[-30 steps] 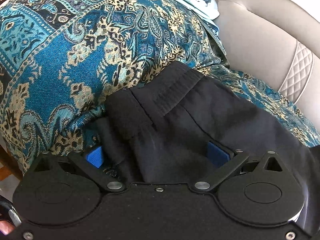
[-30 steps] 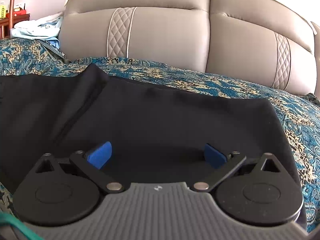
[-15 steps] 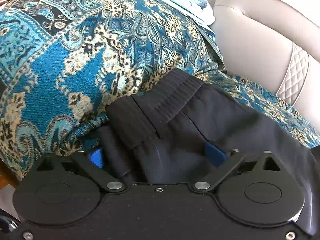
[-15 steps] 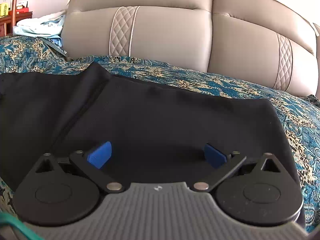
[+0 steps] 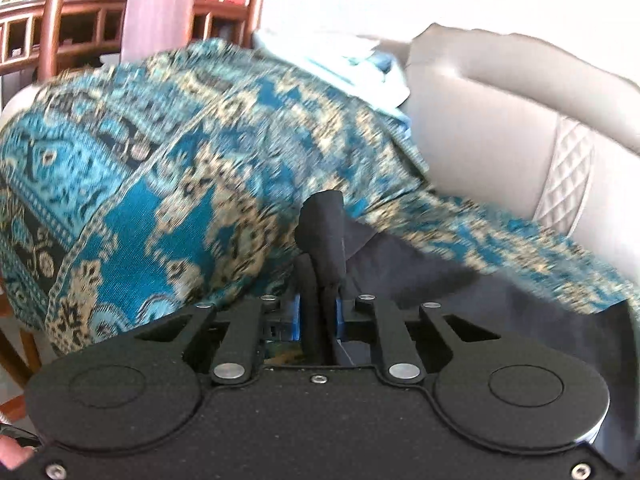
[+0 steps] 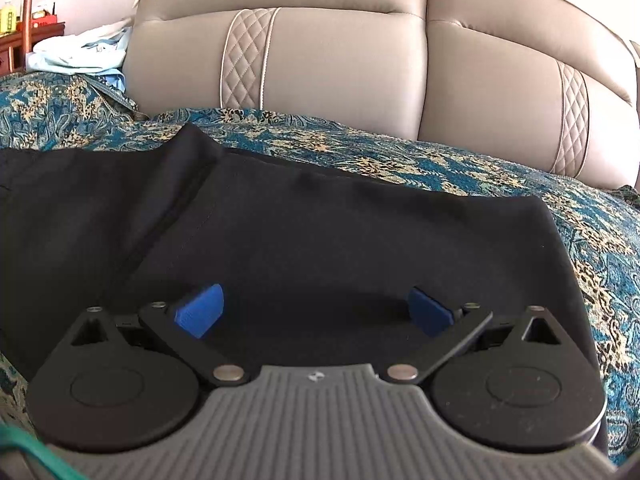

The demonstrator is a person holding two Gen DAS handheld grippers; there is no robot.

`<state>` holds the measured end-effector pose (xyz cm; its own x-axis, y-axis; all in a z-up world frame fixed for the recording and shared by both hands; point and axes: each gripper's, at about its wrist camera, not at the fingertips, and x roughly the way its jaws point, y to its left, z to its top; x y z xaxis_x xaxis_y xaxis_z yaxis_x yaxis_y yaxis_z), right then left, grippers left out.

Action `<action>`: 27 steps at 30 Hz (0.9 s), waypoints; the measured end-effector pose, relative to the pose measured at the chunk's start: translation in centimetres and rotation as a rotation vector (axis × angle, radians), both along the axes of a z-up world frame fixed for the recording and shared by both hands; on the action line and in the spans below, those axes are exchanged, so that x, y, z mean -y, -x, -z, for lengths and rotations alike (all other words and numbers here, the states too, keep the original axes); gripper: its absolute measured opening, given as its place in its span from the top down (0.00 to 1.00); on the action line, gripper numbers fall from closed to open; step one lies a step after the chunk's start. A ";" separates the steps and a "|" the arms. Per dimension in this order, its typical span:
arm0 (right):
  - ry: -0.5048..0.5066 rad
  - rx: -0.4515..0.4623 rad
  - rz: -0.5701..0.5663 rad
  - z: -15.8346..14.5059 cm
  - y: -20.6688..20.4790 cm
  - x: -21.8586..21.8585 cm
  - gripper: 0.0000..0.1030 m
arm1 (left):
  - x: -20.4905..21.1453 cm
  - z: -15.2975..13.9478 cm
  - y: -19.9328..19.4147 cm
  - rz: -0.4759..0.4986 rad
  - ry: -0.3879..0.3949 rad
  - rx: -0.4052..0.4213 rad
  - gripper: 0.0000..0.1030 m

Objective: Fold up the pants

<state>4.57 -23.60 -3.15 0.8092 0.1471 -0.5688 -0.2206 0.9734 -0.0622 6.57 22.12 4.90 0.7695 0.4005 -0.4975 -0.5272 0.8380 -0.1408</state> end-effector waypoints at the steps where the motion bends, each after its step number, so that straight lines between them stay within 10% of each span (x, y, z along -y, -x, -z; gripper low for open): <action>1: -0.010 -0.003 0.004 -0.1 0.0 0.2 0.00 | 0.3 -0.5 0.0 0.008 0.004 0.012 0.86; 11: -0.192 0.040 0.099 -2.3 -0.2 4.3 0.00 | 6.8 -4.5 0.5 0.223 0.074 0.122 0.87; 19: -0.321 0.066 0.270 -3.6 -1.0 10.0 0.00 | 19.1 -6.7 -0.2 0.575 0.082 0.208 0.87; 27: -0.475 0.086 0.453 -3.5 0.5 16.7 0.00 | 31.9 -3.9 -1.3 0.891 0.043 0.083 0.87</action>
<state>4.11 -40.29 0.38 0.8898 0.0005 -0.4563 0.2034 0.8948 0.3976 7.83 -9.80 8.80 0.8204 -0.3803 -0.4269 0.3299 0.9247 -0.1899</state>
